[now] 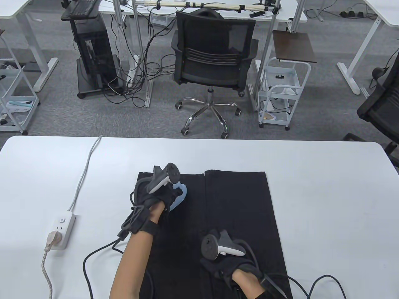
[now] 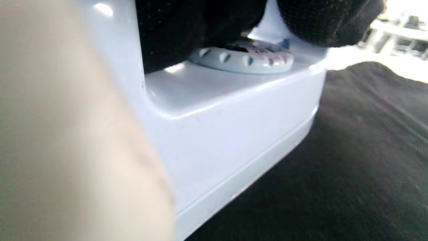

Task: Iron trousers with electric iron on table

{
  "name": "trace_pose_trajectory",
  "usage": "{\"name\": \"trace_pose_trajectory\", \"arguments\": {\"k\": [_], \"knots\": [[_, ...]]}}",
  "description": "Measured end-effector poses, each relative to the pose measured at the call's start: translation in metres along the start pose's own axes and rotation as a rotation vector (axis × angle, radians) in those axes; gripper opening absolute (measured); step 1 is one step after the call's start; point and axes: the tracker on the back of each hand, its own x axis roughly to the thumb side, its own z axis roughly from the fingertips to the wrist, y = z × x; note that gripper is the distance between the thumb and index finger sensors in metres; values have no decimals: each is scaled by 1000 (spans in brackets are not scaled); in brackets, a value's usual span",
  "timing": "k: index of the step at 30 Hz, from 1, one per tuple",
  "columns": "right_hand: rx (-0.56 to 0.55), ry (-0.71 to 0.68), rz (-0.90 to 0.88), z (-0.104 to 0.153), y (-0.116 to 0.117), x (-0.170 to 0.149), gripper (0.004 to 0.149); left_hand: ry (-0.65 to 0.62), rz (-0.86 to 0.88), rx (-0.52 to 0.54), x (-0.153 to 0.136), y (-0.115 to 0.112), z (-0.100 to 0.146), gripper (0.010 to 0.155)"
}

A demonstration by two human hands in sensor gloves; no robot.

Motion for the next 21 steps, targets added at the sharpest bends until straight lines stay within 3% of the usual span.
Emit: {"name": "trace_pose_trajectory", "arguments": {"k": [8, 14, 21], "knots": [[-1, -10, -6, 0, 0, -1, 75, -13, -10, -2, 0, -7, 17, 53], [-7, -14, -9, 0, 0, -2, 72, -121, -42, -14, -3, -24, 69, 53], [-22, -18, -13, 0, 1, -4, 71, -260, -93, -23, 0, -52, 147, 53]]}}
